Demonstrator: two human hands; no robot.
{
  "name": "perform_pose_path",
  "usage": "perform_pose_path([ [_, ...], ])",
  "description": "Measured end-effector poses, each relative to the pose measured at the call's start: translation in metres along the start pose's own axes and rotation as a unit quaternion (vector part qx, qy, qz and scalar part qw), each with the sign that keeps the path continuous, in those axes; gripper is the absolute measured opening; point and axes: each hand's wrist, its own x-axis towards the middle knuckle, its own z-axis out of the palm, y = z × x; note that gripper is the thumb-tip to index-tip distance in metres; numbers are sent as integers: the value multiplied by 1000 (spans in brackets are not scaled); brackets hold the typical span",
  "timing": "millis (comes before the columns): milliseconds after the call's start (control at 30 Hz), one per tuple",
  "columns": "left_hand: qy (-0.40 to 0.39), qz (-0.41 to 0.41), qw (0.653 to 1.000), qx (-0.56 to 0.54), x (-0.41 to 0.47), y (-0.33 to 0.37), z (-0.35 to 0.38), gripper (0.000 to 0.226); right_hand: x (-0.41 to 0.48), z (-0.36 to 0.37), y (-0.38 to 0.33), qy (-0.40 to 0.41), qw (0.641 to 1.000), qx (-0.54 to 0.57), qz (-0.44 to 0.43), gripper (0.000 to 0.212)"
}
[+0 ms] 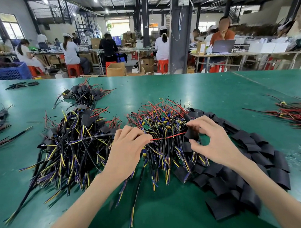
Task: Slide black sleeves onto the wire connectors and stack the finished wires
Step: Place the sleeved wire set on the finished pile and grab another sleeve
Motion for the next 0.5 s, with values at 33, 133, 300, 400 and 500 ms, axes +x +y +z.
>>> perform_pose_path([
  [33,3,1,1000,10,0,0,0,20,0,0,1,1,1000,-5,-6,42],
  [133,4,-1,1000,29,-2,-2,2,13,0,1,3,2,999,-31,-23,44],
  [300,-16,1,999,29,-2,4,2,19,-3,9,0,-36,988,-121,-92,47],
  [400,-75,-7,997,-11,-4,14,4,51,-4,18,-10,-59,973,-179,-130,43],
  [500,-138,-10,987,-86,-8,22,10,90,-7,27,-21,-84,966,-201,-142,44],
])
